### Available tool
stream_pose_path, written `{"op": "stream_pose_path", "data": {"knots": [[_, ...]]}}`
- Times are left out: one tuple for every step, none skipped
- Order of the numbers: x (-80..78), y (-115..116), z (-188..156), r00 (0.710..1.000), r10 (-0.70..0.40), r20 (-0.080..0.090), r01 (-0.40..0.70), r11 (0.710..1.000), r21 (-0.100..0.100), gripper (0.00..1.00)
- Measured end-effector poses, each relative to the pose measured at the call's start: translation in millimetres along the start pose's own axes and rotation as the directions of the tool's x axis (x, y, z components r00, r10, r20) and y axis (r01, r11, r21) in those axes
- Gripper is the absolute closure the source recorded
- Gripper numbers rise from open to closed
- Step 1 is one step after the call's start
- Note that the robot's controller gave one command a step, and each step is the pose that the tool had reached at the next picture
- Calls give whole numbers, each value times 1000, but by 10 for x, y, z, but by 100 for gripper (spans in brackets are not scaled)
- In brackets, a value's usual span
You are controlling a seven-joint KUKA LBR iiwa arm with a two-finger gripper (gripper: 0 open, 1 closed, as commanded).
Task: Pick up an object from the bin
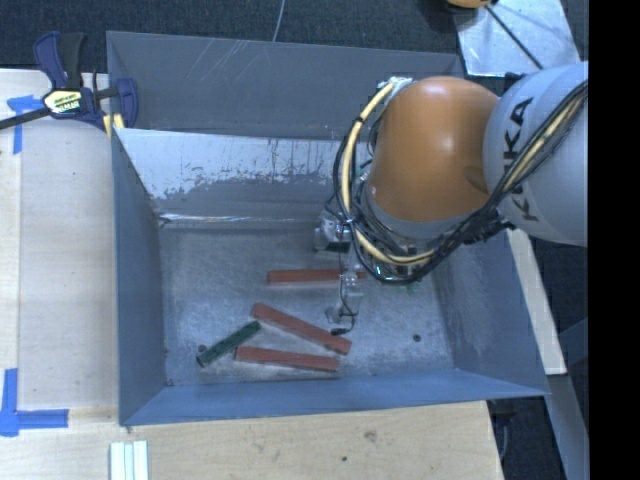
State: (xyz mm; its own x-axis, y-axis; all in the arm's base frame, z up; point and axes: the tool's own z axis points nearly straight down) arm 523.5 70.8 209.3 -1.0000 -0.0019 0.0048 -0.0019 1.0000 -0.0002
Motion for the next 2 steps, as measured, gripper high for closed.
{"op": "stream_pose_path", "data": {"knots": [[-17,-1,-39,1000,2,8,-2,1000,-1,0],[-127,-104,392,998,-55,15,55,998,0,0]]}}
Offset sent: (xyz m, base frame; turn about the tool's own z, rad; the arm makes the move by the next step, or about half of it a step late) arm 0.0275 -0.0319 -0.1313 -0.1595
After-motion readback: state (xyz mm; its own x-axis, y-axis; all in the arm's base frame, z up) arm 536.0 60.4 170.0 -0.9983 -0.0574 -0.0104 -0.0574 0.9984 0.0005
